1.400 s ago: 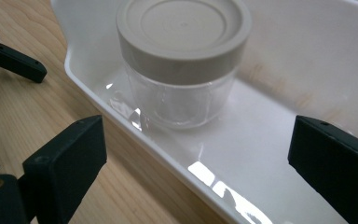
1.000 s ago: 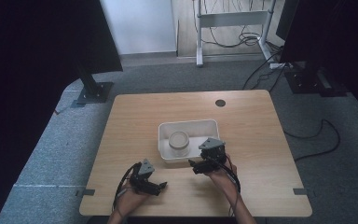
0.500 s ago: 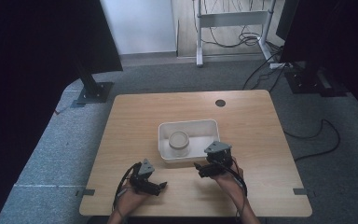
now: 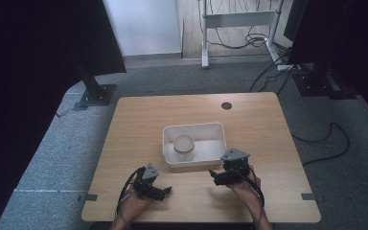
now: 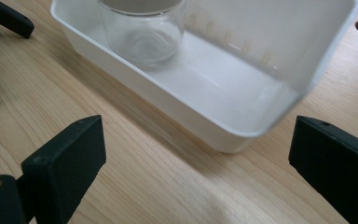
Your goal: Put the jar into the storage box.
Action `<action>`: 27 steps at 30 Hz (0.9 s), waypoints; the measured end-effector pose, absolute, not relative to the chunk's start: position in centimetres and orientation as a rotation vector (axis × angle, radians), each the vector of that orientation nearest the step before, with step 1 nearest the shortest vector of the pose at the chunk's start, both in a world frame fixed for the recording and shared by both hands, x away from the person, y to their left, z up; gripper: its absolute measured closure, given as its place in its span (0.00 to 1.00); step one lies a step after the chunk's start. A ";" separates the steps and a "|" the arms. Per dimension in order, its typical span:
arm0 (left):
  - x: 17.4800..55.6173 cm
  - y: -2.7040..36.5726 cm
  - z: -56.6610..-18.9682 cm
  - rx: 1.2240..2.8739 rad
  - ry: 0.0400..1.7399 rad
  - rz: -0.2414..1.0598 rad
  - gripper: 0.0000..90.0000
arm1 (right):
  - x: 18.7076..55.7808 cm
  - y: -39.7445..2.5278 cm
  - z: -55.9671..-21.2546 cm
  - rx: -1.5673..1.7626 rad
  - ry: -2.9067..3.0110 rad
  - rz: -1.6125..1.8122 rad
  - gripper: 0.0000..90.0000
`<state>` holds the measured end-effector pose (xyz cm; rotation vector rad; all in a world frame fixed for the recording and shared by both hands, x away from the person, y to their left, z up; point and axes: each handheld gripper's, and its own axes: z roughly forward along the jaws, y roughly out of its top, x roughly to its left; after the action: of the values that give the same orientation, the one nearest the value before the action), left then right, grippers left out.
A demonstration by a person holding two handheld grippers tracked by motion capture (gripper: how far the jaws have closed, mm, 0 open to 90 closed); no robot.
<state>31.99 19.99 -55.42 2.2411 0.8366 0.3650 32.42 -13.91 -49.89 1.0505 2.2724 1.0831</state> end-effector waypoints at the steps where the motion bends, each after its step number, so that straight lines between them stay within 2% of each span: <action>1: 32.0 20.0 -55.4 2.241 0.837 0.365 0.03 | 32.3 -14.1 -49.9 1.056 2.269 1.084 0.04; 27: 32.0 20.0 -55.4 2.237 0.839 0.365 0.03 | 29.9 -18.8 -51.8 1.158 2.211 1.008 0.04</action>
<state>31.98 19.96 -55.44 2.2370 0.8387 0.3648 29.94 -18.81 -51.76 1.1577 2.2115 1.0078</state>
